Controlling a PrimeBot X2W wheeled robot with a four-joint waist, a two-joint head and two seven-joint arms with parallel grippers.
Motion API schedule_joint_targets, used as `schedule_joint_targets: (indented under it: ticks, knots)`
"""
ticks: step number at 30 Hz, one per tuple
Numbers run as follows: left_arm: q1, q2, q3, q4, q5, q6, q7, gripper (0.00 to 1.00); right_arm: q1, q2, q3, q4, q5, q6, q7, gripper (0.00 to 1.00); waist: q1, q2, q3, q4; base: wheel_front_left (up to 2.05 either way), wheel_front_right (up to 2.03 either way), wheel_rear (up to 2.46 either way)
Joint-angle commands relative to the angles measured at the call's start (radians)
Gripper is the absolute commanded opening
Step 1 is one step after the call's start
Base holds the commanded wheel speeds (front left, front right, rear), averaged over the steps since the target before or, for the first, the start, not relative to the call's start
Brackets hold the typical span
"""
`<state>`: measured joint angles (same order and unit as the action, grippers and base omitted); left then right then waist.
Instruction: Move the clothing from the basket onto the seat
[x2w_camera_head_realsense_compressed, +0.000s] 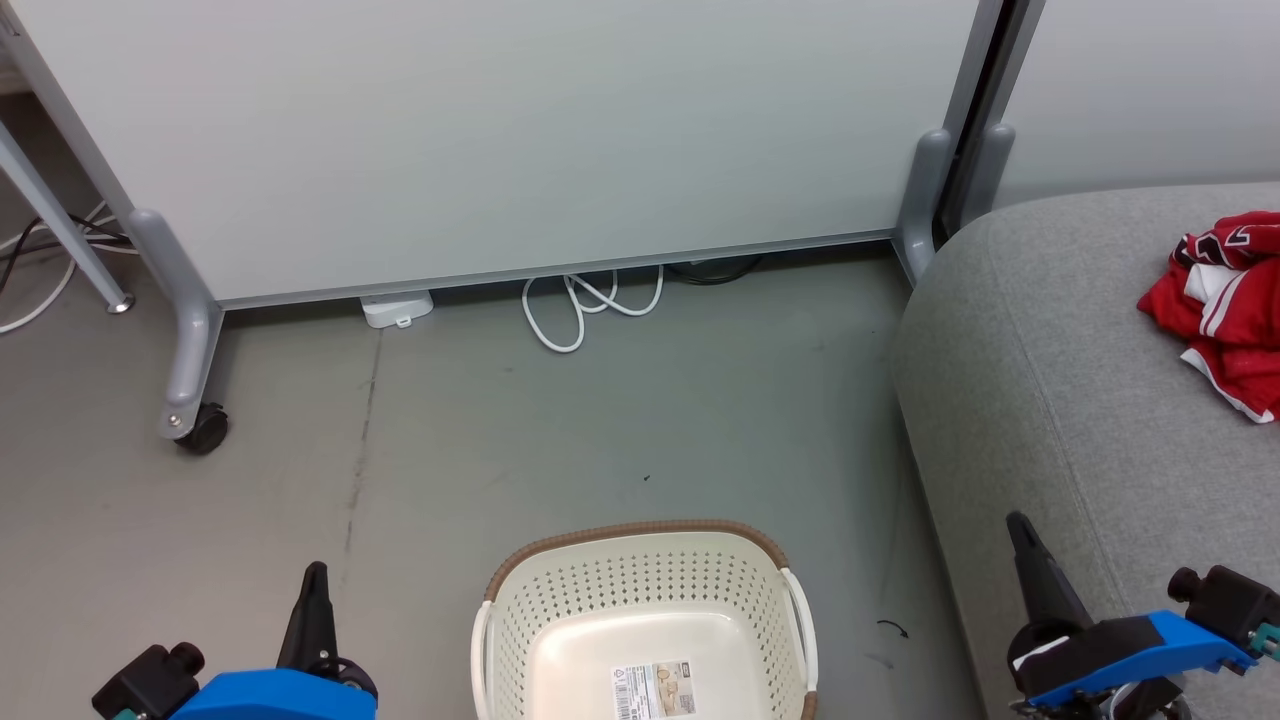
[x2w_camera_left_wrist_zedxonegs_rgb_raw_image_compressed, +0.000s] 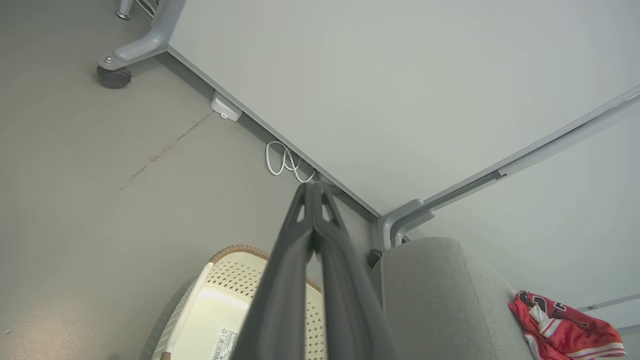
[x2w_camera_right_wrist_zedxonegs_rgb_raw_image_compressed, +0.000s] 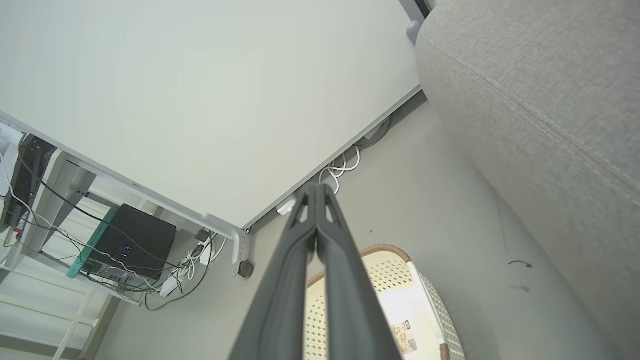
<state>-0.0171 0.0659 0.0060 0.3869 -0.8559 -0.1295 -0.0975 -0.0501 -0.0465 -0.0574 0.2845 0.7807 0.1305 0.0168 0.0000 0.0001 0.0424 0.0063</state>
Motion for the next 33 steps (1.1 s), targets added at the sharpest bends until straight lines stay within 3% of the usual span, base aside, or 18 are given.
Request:
schedule_joint_targets:
  ticks: [1, 33]
  knots:
    - [-0.027, 0.003, 0.009, -0.019, -0.030, -0.001, 0.007, 0.00, -0.027, -0.003, -0.005, -0.016, 0.033, 0.000, 0.004, 0.00, 0.0000, -0.0001, -0.001, 0.000, 0.00, 0.00, 0.00]
    - [-0.061, -0.005, 0.057, -0.078, -0.364, -0.001, 0.103, 0.00, -0.045, -0.004, -0.029, -0.029, 0.401, 0.000, 0.048, 0.00, 0.0000, -0.0001, -0.015, -0.002, 0.00, 0.00, 0.00]
